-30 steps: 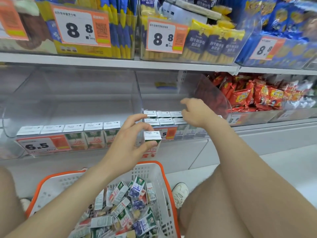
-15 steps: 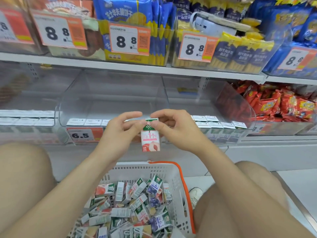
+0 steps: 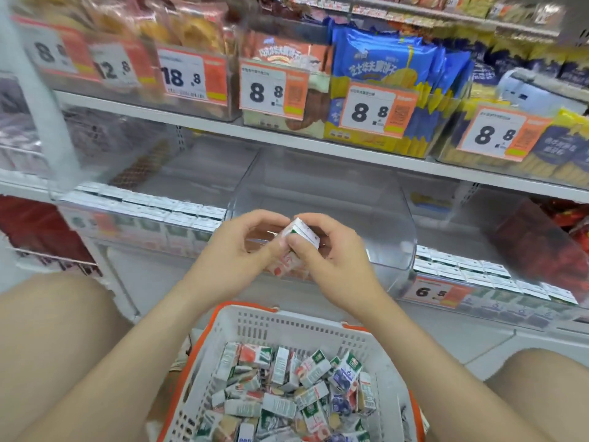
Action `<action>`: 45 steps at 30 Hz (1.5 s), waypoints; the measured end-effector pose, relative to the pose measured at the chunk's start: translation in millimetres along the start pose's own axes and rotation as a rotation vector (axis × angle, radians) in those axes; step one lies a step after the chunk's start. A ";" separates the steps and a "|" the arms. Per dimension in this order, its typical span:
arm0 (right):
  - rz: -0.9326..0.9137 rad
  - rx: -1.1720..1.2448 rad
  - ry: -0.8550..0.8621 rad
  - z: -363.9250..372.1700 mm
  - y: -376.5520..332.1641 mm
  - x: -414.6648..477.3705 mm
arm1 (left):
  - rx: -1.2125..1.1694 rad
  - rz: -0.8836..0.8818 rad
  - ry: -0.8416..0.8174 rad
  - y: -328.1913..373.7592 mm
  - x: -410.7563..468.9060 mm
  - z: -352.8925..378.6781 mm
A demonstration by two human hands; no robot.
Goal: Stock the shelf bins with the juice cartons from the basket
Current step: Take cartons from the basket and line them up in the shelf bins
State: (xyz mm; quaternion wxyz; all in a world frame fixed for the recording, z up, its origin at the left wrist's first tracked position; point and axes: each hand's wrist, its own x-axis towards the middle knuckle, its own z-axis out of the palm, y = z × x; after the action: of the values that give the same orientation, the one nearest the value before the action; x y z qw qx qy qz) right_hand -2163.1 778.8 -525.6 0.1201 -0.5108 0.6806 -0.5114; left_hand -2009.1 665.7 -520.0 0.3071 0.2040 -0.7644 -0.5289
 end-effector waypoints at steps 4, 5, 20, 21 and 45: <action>-0.081 -0.022 0.139 39.6 -23.9 22.6 | 0.249 -0.037 0.255 -25.1 -0.6 -54.3; -0.097 -0.023 0.155 51.2 -30.6 30.4 | 0.360 -0.052 0.301 -34.9 -1.8 -68.2; -0.456 -0.421 0.003 258.1 -62.6 177.6 | 0.968 -0.326 0.350 -108.0 -12.9 -166.2; -0.418 -0.413 -0.010 270.4 -62.9 188.2 | 0.953 -0.345 0.363 -109.3 -12.7 -168.2; -0.132 -0.285 -0.458 303.5 -57.2 210.0 | 0.857 -0.269 0.371 -129.0 -28.8 -152.1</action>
State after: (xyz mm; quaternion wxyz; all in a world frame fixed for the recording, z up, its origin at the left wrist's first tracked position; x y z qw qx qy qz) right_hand -2016.5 435.6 -539.5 0.1643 -0.6681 0.6661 -0.2882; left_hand -1885.5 534.1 -609.5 0.2555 0.4999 -0.8127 -0.1561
